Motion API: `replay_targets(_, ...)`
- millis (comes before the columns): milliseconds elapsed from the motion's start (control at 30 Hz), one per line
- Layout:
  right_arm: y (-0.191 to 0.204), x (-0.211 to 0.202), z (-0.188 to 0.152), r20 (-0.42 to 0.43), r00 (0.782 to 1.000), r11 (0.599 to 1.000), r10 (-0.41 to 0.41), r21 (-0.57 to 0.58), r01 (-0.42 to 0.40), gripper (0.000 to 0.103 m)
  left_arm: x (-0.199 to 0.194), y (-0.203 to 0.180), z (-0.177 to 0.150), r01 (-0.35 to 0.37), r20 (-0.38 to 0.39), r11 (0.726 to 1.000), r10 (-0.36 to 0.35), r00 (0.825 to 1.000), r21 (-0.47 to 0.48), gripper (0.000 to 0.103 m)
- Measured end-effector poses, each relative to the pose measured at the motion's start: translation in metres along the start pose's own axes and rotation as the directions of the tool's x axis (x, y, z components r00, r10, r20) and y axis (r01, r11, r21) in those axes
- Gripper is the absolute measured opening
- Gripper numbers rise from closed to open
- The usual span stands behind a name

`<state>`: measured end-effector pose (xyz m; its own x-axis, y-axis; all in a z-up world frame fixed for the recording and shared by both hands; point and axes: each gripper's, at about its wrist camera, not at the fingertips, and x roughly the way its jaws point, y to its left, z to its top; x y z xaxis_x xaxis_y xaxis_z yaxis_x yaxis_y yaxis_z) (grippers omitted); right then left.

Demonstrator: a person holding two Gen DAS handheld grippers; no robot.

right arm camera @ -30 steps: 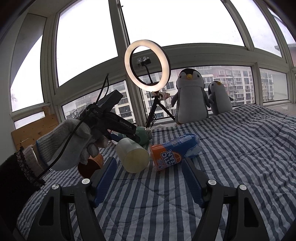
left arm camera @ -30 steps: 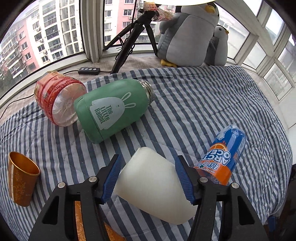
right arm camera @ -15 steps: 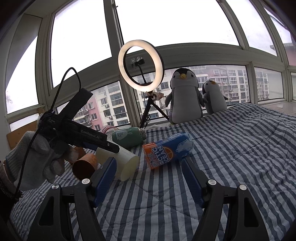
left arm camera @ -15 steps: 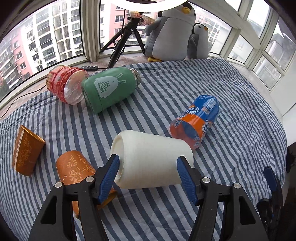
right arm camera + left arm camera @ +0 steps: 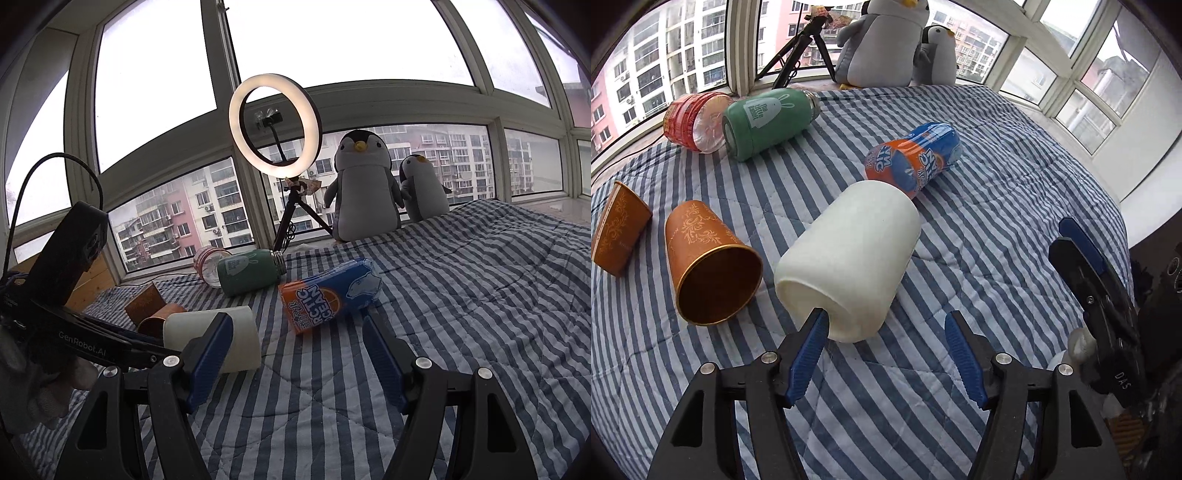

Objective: Flip cup upside down
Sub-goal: 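Lift the white cup with the left gripper and raise it off the bedspread, then roll the left gripper to turn the white cup rim-down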

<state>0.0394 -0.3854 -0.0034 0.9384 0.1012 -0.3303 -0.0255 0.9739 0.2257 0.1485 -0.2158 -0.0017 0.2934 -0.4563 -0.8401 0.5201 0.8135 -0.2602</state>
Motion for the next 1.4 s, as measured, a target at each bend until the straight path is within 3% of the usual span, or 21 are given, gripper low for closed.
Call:
replay_targets(133, -0.001, 0.002, -0.001, -0.009, 1.0, 1.0, 0.007, 0.001, -0.007, 0.069, -0.013, -0.002, -0.028, 0.039, 0.013, 0.999, -0.039, 0.999, 0.004, 0.069)
replay_targets(333, 0.012, 0.011, -0.002, -0.071, 0.995, 0.996, 0.069, -0.052, -0.073, 0.073, -0.061, 0.016, -0.08, -0.039, 0.123, 0.999, 0.036, 0.992, 0.021, 0.074)
replay_targets(400, 0.025, 0.01, -0.001, -0.099, 0.986, 0.981, 0.134, -0.129, -0.146, 0.079, -0.078, 0.027, -0.098, -0.086, 0.153, 0.996, 0.081, 0.985, 0.026, 0.081)
replay_targets(467, 0.043, 0.009, 0.002, -0.12, 0.983, 0.951, 0.139, -0.261, -0.166, 0.079, -0.092, 0.043, -0.118, -0.126, 0.174, 0.992, 0.123, 0.977, 0.006, 0.082)
replay_targets(633, 0.085, 0.015, -0.002, -0.241, 0.962, 0.782, 0.128, -0.572, -0.247, 0.08, -0.11, 0.079, -0.154, -0.175, 0.197, 0.982, 0.186, 0.962, -0.073, 0.082)
replay_targets(767, 0.105, 0.024, -0.009, -0.283, 0.955, 0.656, 0.092, -0.704, -0.272, 0.08, -0.122, 0.093, -0.181, -0.182, 0.253, 0.975, 0.21, 0.944, -0.131, 0.095)
replay_targets(833, 0.114, 0.029, -0.014, -0.296, 0.953, 0.586, 0.066, -0.761, -0.277, 0.08, -0.126, 0.095, -0.19, -0.204, 0.28, 0.969, 0.237, 0.93, -0.141, 0.097)
replay_targets(933, 0.126, 0.037, -0.023, -0.318, 0.948, 0.468, 0.029, -0.833, -0.294, 0.08, -0.126, 0.098, -0.199, -0.23, 0.283, 0.963, 0.263, 0.922, -0.144, 0.098)
replay_targets(1133, 0.151, 0.044, -0.047, -0.368, 0.929, 0.235, -0.043, -0.907, -0.349, 0.08, -0.121, 0.102, -0.205, -0.213, 0.264, 0.962, 0.253, 0.931, -0.169, 0.098)
replay_targets(1400, 0.173, 0.063, -0.077, -0.295, 0.941, -0.096, -0.163, -0.945, -0.313, 0.08, -0.122, 0.114, -0.209, -0.162, 0.256, 0.963, 0.215, 0.942, -0.215, 0.098)
